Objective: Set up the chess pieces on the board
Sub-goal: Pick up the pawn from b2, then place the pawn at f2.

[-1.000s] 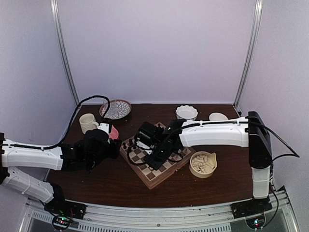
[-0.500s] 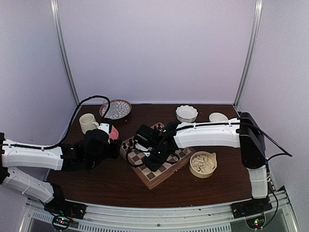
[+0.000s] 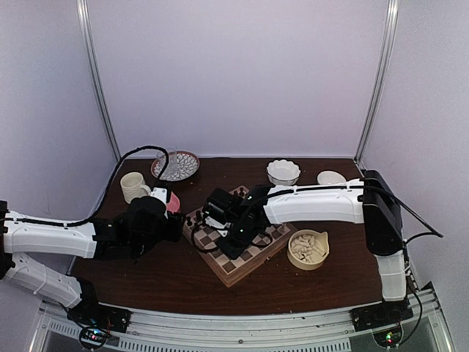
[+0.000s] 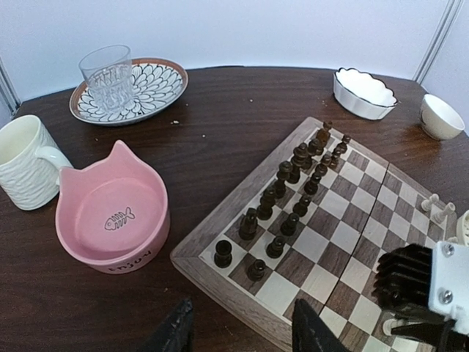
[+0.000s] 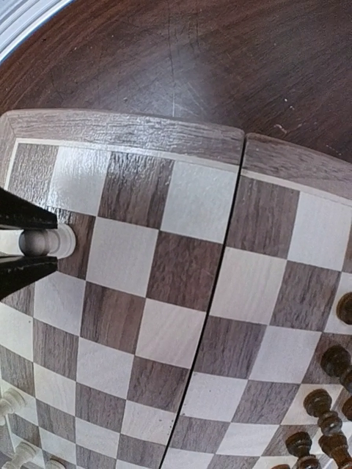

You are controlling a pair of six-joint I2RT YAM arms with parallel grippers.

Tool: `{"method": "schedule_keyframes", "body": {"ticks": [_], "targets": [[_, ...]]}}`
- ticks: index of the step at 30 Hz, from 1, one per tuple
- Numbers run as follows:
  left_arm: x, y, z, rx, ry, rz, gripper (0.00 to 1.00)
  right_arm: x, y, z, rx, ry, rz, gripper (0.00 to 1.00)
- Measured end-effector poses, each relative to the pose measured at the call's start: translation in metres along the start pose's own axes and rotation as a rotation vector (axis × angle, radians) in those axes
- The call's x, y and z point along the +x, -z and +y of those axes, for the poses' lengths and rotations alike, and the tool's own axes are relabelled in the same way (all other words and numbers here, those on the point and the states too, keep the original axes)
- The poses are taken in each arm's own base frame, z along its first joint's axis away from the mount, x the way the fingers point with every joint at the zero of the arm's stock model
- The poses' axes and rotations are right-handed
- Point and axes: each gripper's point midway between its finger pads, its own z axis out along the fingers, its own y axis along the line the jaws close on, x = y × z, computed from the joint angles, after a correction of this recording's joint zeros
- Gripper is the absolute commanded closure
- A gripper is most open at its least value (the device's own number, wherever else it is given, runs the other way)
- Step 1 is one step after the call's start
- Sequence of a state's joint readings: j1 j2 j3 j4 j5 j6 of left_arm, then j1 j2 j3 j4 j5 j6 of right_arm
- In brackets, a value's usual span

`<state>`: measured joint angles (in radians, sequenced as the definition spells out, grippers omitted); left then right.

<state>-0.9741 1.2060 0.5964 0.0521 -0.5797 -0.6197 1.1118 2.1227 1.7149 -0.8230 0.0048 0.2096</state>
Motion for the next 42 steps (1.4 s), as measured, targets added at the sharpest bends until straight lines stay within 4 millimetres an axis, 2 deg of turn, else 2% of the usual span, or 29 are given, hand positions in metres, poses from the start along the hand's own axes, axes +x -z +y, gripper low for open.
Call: {"method": "schedule_keyframes", "body": {"ticks": [3, 9, 13, 21, 29, 42], "targets": [[0.001, -0.001, 0.0, 0.0, -0.002, 0.004, 0.54, 0.002, 0.007, -0.011, 0.006, -0.016, -0.01, 0.96], [0.003, -0.002, -0.001, 0.003, -0.006, 0.011, 0.54, -0.001, 0.031, -0.048, 0.035, -0.068, -0.049, 0.95], [0.005, -0.003, -0.002, 0.005, -0.009, 0.017, 0.54, -0.004, 0.035, -0.07, 0.063, -0.089, -0.06, 0.95], [0.01, -0.004, -0.004, 0.018, -0.025, 0.033, 0.54, 0.003, 0.032, -0.086, 0.093, -0.064, -0.027, 0.95], [0.014, -0.006, -0.01, 0.045, -0.037, 0.054, 0.54, 0.017, 0.02, -0.1, 0.125, -0.031, 0.044, 0.93], [0.014, -0.007, -0.017, 0.072, -0.039, 0.066, 0.54, 0.028, 0.01, -0.117, 0.157, -0.026, 0.1, 0.92]]}}
